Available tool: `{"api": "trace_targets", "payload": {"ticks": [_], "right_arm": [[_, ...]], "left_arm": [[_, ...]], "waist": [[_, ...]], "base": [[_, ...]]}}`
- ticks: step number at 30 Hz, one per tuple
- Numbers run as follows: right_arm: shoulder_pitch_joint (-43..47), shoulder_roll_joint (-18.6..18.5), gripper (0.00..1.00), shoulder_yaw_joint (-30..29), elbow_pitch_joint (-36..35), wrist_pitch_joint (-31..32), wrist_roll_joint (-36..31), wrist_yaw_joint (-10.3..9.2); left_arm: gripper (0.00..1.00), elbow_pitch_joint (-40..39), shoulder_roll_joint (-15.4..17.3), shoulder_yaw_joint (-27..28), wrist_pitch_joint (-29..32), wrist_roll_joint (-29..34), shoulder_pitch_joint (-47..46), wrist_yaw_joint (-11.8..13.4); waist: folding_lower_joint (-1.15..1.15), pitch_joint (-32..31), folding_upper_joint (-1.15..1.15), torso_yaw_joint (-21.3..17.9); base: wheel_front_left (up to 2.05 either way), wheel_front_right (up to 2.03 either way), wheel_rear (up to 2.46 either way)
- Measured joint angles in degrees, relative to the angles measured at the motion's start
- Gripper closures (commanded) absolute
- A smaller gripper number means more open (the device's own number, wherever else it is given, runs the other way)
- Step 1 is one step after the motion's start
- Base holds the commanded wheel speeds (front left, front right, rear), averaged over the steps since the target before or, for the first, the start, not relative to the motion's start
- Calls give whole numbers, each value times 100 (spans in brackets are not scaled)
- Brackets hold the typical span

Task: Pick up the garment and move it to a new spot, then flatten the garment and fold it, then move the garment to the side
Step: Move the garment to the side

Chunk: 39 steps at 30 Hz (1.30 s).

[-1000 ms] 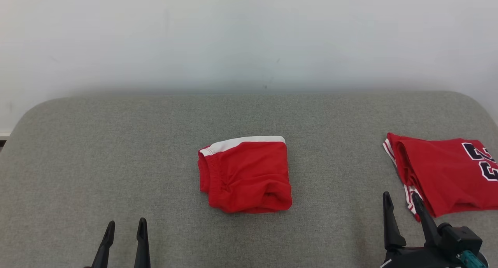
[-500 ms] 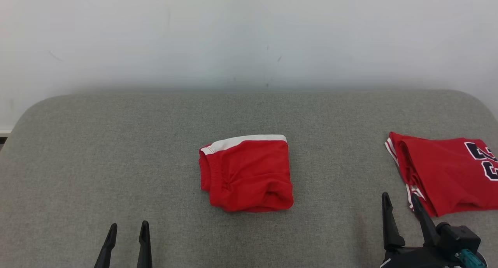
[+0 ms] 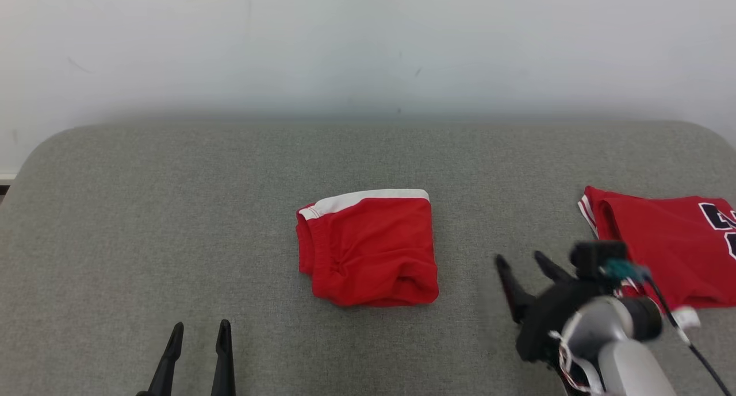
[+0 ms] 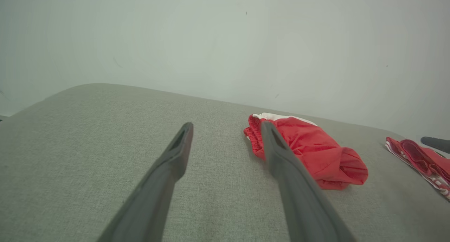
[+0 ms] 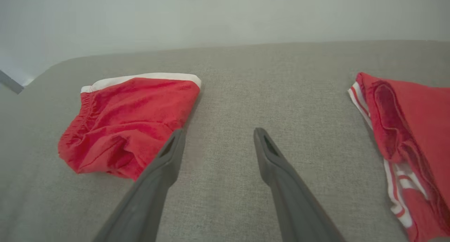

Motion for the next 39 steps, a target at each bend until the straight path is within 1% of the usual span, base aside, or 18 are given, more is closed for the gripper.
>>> {"api": "trace_targets", "payload": {"ticks": [2, 4, 7, 10, 12, 15, 18, 28, 35, 39], "right_arm": [[-330, -11, 0, 347, -109, 913, 157, 0], [-731, 11, 0, 586, -207, 1763, 81, 0], [-1259, 5, 0, 616, -219, 2786, -47, 0], [-1612, 3, 0, 432, -22, 3374, -30, 0], [-1753, 1, 0, 254, 201, 3589, -20, 0], [-1886, 3, 0, -21, 579, 3720, -75, 0], [-2051, -1, 0, -235, 949, 3705, -168, 0], [-2585, 4, 0, -559, 1965, 3285, -254, 0], [-2921, -3, 0, -626, 2707, 2987, -233, 0], [-3093, -22, 0, -522, 3012, 2852, -235, 0]], "left_arm": [[0, -8, -3, -38, 0, 0, -7, 0], [0, -12, -5, -93, 0, 0, -31, 0], [0, -3, -12, -165, 0, -1, -103, 0], [0, 2, -19, -289, 0, -7, -184, 0], [0, 25, -30, -354, 0, -19, -239, -8], [0, 40, -30, -425, 0, -41, -262, -8], [0, 66, -35, -456, 0, -63, -288, -8], [0, 87, -24, -549, 0, -142, -538, -8], [0, 169, -33, -688, 0, -208, -702, -8], [0, 190, -38, -687, 0, -221, -736, -8]], "waist": [[0, 34, 0, 26], [0, 90, 0, 51], [0, 164, 0, 128], [0, 237, 0, 253], [0, 287, 0, 357], [0, 370, 0, 522], [0, 475, 0, 677], [0, 864, 0, 1093], [-1, 1125, 0, 1282], [-1, 1234, 0, 1340]], "base": [[0, 0, 0], [0, 0, 0], [0, 0, 0], [0, 0, 0], [0, 0, 0], [0, 0, 0], [0, 0, 0], [0, 0, 0], [0, 0, 0], [0, 0, 0]]}}
